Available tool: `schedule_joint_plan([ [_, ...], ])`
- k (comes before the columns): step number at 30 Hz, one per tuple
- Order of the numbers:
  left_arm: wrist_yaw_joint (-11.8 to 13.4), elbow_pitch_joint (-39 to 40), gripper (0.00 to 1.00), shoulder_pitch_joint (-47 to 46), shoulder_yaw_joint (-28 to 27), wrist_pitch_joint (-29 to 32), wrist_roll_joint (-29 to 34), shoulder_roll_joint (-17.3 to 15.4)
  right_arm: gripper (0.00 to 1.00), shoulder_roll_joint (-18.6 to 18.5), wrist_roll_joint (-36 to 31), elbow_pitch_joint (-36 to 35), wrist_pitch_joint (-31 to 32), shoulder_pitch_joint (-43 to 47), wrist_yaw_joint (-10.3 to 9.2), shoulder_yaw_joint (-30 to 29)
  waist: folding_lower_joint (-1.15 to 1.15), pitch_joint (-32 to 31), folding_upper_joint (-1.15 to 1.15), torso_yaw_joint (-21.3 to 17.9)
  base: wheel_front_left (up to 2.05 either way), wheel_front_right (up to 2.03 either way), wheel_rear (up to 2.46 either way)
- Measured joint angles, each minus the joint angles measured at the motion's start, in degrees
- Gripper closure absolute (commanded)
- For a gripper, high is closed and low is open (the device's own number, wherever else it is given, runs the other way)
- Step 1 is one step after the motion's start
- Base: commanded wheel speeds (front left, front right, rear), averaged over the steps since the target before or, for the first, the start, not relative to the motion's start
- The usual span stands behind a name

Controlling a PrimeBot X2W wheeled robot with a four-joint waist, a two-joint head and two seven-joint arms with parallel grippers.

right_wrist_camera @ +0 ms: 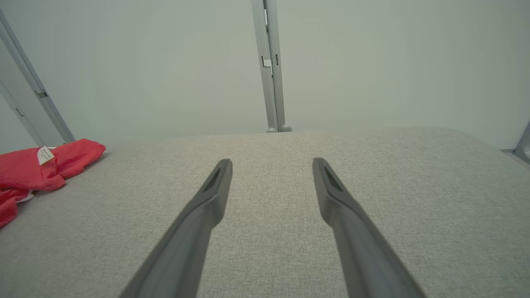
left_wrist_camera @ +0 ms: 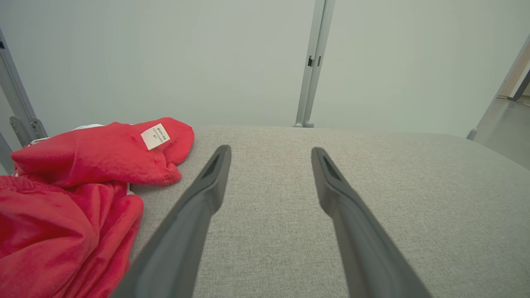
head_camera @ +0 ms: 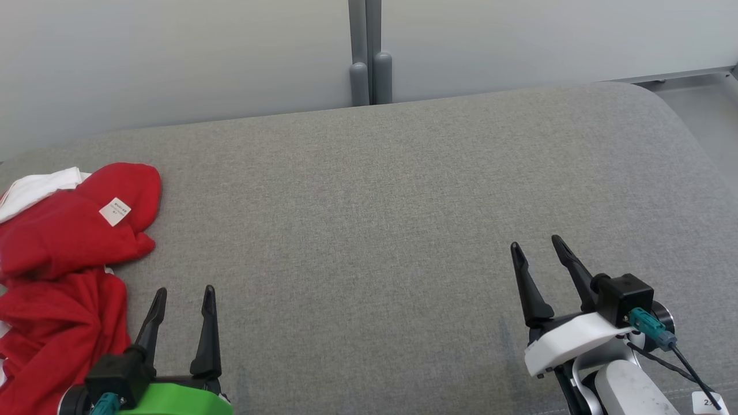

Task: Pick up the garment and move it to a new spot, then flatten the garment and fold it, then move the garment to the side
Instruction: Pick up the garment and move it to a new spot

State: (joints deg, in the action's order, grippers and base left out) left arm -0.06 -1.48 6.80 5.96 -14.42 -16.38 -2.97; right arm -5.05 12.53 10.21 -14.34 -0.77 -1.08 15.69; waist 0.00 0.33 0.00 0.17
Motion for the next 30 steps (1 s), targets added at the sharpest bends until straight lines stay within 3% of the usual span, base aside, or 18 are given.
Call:
schedule_joint_plan([
  [15,-0.44,-0.35,0.00,-0.05,0.15,0.00,0.53,0.10,0.00,0.15,-0.43,-0.03,0.00,-0.02,0.05,-0.67,0.00,0.03,0.00,1.32,0.00,0.00,0.00],
  [30,-0.36,-0.71,0.00,-0.45,0.29,0.00,1.03,0.13,0.00,0.52,-1.00,-0.58,0.00,-0.08,0.59,-0.78,0.00,0.45,0.00,8.92,0.00,0.00,0.00],
])
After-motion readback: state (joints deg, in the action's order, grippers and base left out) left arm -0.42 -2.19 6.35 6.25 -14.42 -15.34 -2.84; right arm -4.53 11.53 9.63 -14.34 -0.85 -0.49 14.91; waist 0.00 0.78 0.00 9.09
